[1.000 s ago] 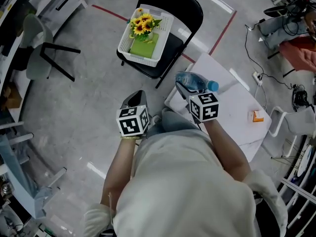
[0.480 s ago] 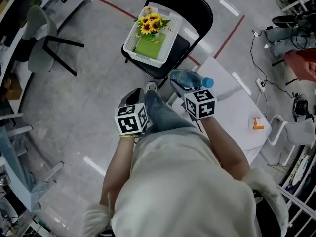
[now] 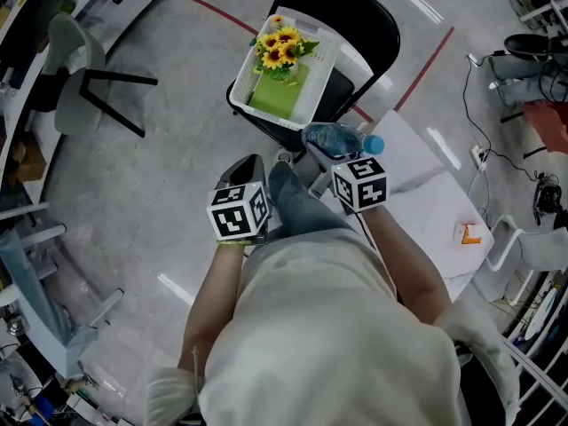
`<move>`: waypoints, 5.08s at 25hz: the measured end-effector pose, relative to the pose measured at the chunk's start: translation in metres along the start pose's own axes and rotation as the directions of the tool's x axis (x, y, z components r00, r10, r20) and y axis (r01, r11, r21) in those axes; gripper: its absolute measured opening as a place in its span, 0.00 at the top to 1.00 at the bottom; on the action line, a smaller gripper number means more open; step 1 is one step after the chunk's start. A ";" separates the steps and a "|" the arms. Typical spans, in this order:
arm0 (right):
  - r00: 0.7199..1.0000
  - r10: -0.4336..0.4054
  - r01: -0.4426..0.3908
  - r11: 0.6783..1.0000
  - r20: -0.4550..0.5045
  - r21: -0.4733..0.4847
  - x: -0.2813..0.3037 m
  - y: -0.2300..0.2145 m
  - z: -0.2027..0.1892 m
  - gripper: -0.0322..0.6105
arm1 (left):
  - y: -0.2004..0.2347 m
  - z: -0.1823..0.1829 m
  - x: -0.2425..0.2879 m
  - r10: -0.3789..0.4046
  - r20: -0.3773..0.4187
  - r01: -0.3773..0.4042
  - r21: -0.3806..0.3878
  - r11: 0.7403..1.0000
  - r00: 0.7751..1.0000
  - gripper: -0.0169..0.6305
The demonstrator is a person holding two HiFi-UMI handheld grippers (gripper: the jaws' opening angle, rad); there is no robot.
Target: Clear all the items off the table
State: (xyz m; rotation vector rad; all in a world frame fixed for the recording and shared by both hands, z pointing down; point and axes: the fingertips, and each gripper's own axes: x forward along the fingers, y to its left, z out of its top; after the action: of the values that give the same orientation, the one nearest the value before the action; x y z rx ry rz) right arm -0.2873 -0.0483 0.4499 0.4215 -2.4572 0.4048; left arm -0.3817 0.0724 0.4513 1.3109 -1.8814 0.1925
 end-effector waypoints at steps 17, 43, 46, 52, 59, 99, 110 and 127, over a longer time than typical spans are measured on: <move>0.985 0.038 -0.029 0.998 -0.166 0.054 0.097 -0.030 0.010 0.44 | 0.030 0.063 0.069 0.008 -0.069 -0.009 -0.013 1.000 0.998 0.96; 0.904 0.076 0.024 0.973 -0.420 0.227 0.205 -0.067 -0.026 0.44 | 0.044 0.096 0.160 -0.032 -0.194 0.037 0.023 0.999 0.981 0.96; 0.891 0.082 0.035 0.968 -0.446 0.248 0.216 -0.071 -0.032 0.44 | 0.045 0.098 0.168 -0.038 -0.205 0.045 0.028 0.999 0.978 0.96; 0.867 0.091 0.076 0.948 -0.490 0.310 0.236 -0.076 -0.042 0.44 | 0.047 0.098 0.179 -0.049 -0.225 0.057 0.028 0.998 0.973 0.96; 0.851 0.093 0.101 0.937 -0.516 0.335 0.248 -0.077 -0.046 0.43 | 0.049 0.098 0.184 -0.052 -0.237 0.060 0.030 0.998 0.970 0.96; 0.952 0.009 0.097 0.939 -0.305 0.330 0.150 -0.059 -0.019 0.91 | 0.028 0.077 0.120 -0.028 -0.147 0.032 0.027 0.999 0.989 0.96; 0.977 0.000 0.057 0.963 -0.214 0.262 0.109 -0.040 -0.003 0.95 | 0.020 0.071 0.089 -0.017 -0.086 0.019 0.024 1.000 0.996 0.96; 0.995 0.074 -0.060 0.980 -0.067 0.189 0.029 0.011 -0.002 0.95 | -0.012 0.019 0.038 -0.021 -0.018 0.021 0.030 0.999 1.000 0.96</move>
State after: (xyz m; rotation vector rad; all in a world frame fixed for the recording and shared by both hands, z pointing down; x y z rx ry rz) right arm -0.3128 -0.0438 0.4668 0.3945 -2.3751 0.6716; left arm -0.3866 0.0297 0.4607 1.3444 -1.8554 0.2215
